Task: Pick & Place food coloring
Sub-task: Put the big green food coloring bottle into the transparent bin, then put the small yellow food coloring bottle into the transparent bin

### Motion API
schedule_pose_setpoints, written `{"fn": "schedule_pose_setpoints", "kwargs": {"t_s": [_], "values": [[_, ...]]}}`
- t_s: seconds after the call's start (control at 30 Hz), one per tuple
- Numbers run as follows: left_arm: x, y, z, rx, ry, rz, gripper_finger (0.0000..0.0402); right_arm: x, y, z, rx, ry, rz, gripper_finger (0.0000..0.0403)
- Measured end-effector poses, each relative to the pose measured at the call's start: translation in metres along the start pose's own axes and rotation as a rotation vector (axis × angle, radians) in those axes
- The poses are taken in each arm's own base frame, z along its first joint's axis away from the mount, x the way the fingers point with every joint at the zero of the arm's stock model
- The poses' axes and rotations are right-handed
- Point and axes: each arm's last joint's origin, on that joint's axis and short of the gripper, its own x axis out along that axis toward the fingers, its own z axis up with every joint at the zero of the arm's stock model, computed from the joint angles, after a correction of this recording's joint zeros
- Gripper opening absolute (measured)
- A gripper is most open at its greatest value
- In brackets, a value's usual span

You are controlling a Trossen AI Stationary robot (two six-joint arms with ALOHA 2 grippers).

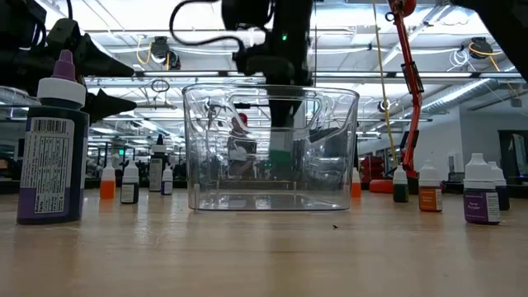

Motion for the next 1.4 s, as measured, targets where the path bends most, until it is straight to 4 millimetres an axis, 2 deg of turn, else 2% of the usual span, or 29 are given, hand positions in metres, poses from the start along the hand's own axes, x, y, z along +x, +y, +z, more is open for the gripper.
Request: {"fn": "schedule_pose_setpoints", "kwargs": {"t_s": [0.2,0.37,0.73,0.93,1.03,1.4], "values": [[0.000,0.000,0.000,0.000,0.000,0.000,0.0379,0.024,0.002,0.003,-0.032,0.068,-0.026,0.0129],[0.000,0.000,0.000,0.000,0.000,-0.001,0.0379,0.034,-0.003,0.005,-0.022,0.089,-0.038,0.0129],[0.000,0.000,0.000,0.000,0.000,0.000,0.0379,0.037,-0.018,0.009,0.030,0.076,-0.087,0.0134],[0.000,0.000,0.000,0.000,0.001,-0.001,0.0379,0.037,-0.017,0.011,0.043,0.057,-0.081,0.0213],[0.000,0.000,0.000,0.000,0.000,-0.001,0.0379,0.037,-0.017,0.011,0.043,0.055,-0.081,0.0230],[0.000,0.000,0.000,0.000,0.001,-0.001,0.0379,0.030,-0.018,0.013,0.073,0.018,-0.070,0.0211]]}}
